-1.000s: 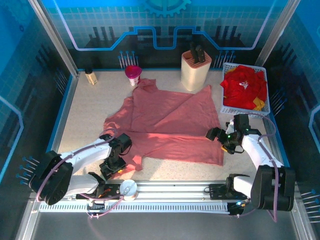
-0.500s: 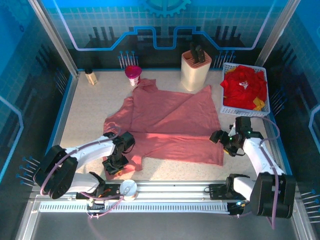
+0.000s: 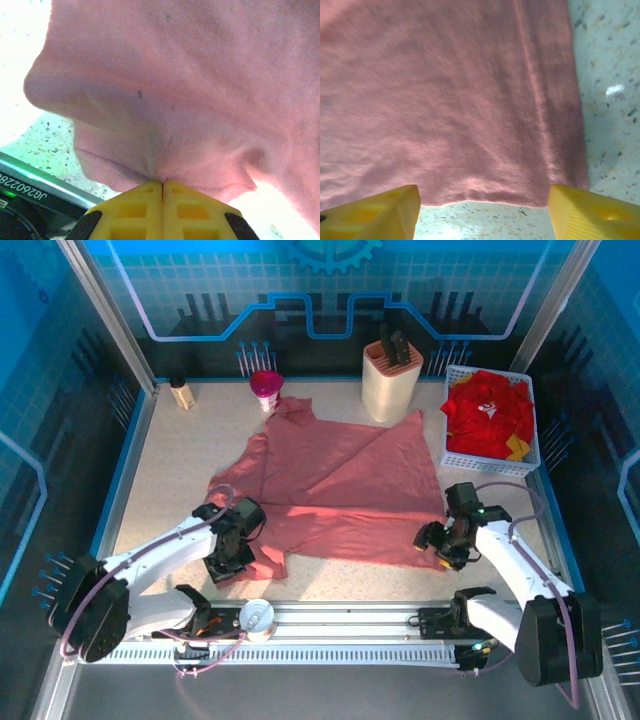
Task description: Fold and stack the t-shirts
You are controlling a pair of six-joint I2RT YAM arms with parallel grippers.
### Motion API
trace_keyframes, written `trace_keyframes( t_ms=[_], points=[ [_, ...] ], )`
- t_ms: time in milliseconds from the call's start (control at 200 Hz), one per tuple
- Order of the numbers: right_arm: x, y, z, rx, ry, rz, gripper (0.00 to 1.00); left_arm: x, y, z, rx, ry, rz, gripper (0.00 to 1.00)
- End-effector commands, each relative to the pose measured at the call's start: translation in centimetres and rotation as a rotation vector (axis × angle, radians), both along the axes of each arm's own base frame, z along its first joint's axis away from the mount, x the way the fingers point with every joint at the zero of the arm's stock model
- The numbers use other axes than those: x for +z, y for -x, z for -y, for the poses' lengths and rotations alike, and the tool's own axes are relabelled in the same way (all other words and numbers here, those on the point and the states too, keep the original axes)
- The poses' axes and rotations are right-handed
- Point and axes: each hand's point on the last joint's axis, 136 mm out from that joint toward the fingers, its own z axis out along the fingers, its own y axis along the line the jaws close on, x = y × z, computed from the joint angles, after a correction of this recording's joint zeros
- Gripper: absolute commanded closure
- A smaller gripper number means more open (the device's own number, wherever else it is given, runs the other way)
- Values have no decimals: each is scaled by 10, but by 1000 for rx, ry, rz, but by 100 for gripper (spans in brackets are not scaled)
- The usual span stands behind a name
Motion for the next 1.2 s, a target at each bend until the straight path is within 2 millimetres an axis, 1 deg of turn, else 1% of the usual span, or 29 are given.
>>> trace_keyframes(
  t_ms=[0, 180, 245, 350, 495, 605, 645, 745, 786, 826, 891, 906, 951, 1066, 1126, 1196],
  points=[
    [-5, 12, 9, -50, 96, -60, 34, 4, 10, -9, -18, -17, -14, 100],
    [-7, 10, 12, -61, 125, -70, 35, 10, 10, -7, -21, 2, 1, 100],
    [-9, 10, 14, -72, 136, -83, 38, 11, 10, -8, -24, 2, 8, 100],
    [-14, 8, 12, -67, 133, -97, 40, 12, 9, -7, -23, 4, 10, 100],
    [-14, 6, 11, -56, 150, -100, 41, 15, 8, -6, -29, 15, 24, 100],
    [-16, 5, 10, -48, 155, -103, 45, 16, 6, -6, -29, 17, 34, 100],
    [-17, 5, 9, -45, 153, -109, 48, 16, 6, -6, -28, 19, 36, 100],
    [-23, 3, 4, -28, 130, -125, 60, 18, 3, -6, -32, 20, 49, 100],
    [-24, 3, 3, -31, 122, -133, 69, 19, 2, -5, -32, 26, 56, 100],
    [-24, 2, 2, -36, 118, -133, 84, 20, 0, -4, -36, 37, 65, 100],
    [-20, 0, 1, -40, 111, -107, 96, 24, -2, -3, -45, 47, 71, 100],
    [-18, -1, 1, -41, 109, -100, 100, 25, -3, -3, -46, 48, 73, 100],
    [-13, -2, 2, -41, 111, -78, 100, 30, -4, -4, -53, 51, 79, 100],
    [12, -10, 6, -17, 120, 15, 100, 47, -10, -1, -80, 74, 114, 100],
    [28, -13, 9, -2, 133, 67, 100, 62, -14, 0, -90, 77, 134, 100],
    [51, -18, 11, 28, 142, 140, 100, 85, -20, 0, -109, 78, 166, 100]
  ],
)
